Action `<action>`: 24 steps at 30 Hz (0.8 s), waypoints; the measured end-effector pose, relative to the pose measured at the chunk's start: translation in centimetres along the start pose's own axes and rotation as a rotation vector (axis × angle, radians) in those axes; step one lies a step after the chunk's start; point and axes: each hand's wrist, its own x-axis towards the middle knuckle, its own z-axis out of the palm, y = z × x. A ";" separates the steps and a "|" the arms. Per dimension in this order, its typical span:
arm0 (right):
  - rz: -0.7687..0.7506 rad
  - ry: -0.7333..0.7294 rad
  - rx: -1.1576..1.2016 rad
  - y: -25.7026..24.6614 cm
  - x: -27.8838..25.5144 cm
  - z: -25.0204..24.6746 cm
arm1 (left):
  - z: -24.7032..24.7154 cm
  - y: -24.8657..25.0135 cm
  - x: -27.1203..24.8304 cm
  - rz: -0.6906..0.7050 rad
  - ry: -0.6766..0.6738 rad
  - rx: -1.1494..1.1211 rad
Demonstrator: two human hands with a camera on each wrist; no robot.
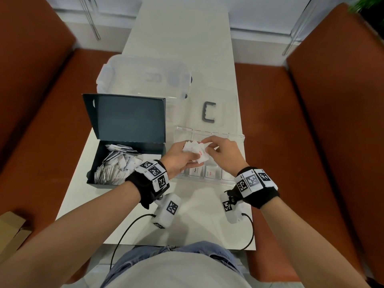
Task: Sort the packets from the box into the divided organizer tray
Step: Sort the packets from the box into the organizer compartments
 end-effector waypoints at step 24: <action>0.328 -0.112 -0.229 3.4 1.5 0.8 | -2.8 -1.4 0.3 0.044 0.121 0.038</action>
